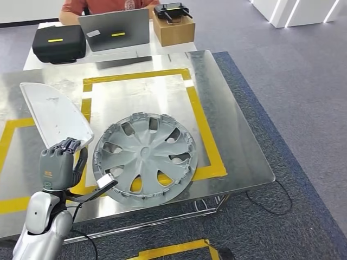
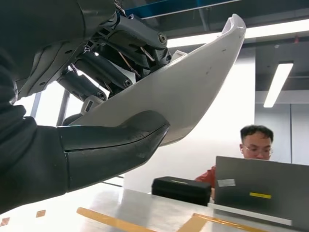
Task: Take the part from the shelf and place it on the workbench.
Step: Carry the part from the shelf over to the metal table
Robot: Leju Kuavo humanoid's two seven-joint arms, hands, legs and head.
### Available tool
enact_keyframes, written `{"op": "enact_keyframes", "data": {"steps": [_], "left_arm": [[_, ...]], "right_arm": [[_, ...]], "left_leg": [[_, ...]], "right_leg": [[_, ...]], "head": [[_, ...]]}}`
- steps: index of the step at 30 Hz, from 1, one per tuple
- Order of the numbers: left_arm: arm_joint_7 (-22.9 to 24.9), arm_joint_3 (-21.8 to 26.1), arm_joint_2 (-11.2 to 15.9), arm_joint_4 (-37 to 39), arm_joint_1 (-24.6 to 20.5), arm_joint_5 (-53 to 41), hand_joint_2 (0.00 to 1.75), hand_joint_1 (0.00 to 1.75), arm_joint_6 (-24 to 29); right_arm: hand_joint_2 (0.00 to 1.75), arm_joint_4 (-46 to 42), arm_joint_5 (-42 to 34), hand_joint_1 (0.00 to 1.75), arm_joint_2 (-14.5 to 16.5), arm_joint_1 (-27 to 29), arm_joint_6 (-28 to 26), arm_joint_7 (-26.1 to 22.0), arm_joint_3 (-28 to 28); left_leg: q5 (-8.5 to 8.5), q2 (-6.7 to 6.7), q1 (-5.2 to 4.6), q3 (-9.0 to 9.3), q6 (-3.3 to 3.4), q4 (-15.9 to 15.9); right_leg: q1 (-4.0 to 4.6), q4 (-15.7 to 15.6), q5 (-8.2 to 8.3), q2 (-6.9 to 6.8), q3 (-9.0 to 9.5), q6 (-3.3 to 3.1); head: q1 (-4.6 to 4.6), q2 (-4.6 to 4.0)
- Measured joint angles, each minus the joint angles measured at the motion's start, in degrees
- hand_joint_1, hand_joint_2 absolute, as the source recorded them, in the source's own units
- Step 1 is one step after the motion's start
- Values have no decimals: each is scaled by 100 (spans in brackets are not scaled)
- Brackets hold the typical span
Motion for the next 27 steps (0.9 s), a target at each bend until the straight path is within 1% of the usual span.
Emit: {"op": "enact_keyframes", "data": {"steps": [1,2,3,4,5,6,7,8,9,10,12,13,15,18,19,20,23,24,27], "left_arm": [[0,0,-2,5,8,-1,175,175,-1],[0,0,-2,9,13,-1,175,175,-1],[0,0,-2,12,15,-1,175,175,-1],[0,0,-3,13,14,0,175,175,-1],[0,0,-5,14,9,0,175,175,-1],[0,-1,-7,15,4,-1,175,175,-1],[0,-1,-8,17,1,-1,175,175,-2],[0,-1,-5,20,-1,-2,175,175,-2],[0,-1,-2,23,0,-3,175,175,-2],[0,-2,1,26,-2,-3,175,175,-2],[0,-14,8,31,-15,-13,175,175,-3],[0,-24,12,34,-25,-19,175,175,-2],[0,-54,20,43,-42,-43,175,175,-3],[13,-127,52,75,-72,-111,175,175,-4],[20,-154,70,100,-84,-137,175,175,-4],[25,-178,88,131,-97,-165,175,175,-4],[26,-251,147,254,-139,-272,175,175,-4],[36,-268,167,302,-150,-323,175,175,-4],[187,-306,224,519,-221,-485,175,175,-4]], "right_arm": [[0,0,0,0,-1,8,0,3,-1],[0,0,1,0,-1,16,0,4,-1],[0,0,1,0,-3,22,1,5,-2],[0,0,1,0,-4,25,1,0,-2],[0,2,1,0,-5,25,4,-8,-2],[0,3,0,0,-6,17,7,-23,-3],[0,5,-1,0,-6,7,10,-38,-4],[0,6,-2,0,-7,-2,15,-53,-5],[0,5,-9,0,-9,-11,25,-70,-8],[0,5,-22,0,-10,-12,42,-84,-17],[0,4,-49,0,-13,-13,96,-106,-46],[0,4,-55,0,-13,-15,120,-111,-64],[0,4,-54,0,-13,-12,145,-109,-87],[0,4,-25,0,-13,-6,179,-97,-108],[0,4,-10,0,-13,-8,190,-95,-117],[0,4,5,0,-13,-11,198,-94,-126],[0,4,38,0,-13,-14,212,-87,-140],[0,4,46,0,-13,-14,215,-85,-142],[0,4,82,0,-13,-14,219,-80,-155]], "left_leg": [[-5,-83,1,4,2,2],[-10,-170,6,11,-2,7],[-19,-258,14,22,-15,16],[-34,-333,23,29,-36,30],[-53,-397,20,28,-64,59],[-67,-452,20,18,-96,81],[-74,-492,19,2,-128,96],[-70,-528,20,-10,-159,96],[-63,-546,29,-13,-165,89],[-56,-551,34,-10,-141,84],[-53,-541,32,6,-58,76],[-51,-534,31,14,-28,64],[-51,-522,30,35,-23,38],[-48,-512,30,46,-38,16],[-48,-508,31,47,-51,14],[-51,-505,34,48,-79,10],[-61,-501,45,50,-201,0],[-62,-500,47,50,-219,0],[-64,-497,44,48,-222,1]], "right_leg": [[0,175,14,19,-142,6],[-2,133,145,29,-185,10],[-9,-134,377,54,-115,11],[-23,-536,630,117,26,12],[-36,-919,800,202,178,10],[-46,-1198,895,276,307,-7],[-47,-1338,909,326,380,-33],[-38,-1375,885,334,412,-68],[-33,-1383,893,320,426,-92],[-30,-1395,903,313,426,-101],[-33,-1411,917,318,430,-99],[-32,-1411,915,324,432,-103],[-26,-1411,908,334,436,-114],[-17,-1409,901,341,437,-137],[-14,-1408,899,342,437,-147],[-10,-1407,895,343,437,-156],[-3,-1404,887,344,438,-171],[-3,-1404,887,344,439,-171],[-8,-1406,887,344,443,-170]], "head": [[1,0],[0,0],[1,0],[2,0],[4,0],[5,0],[5,0],[6,0],[4,0],[3,0],[0,0],[-1,0],[-2,0],[-1,0],[-1,0],[0,0],[2,0],[2,0],[3,0]]}}
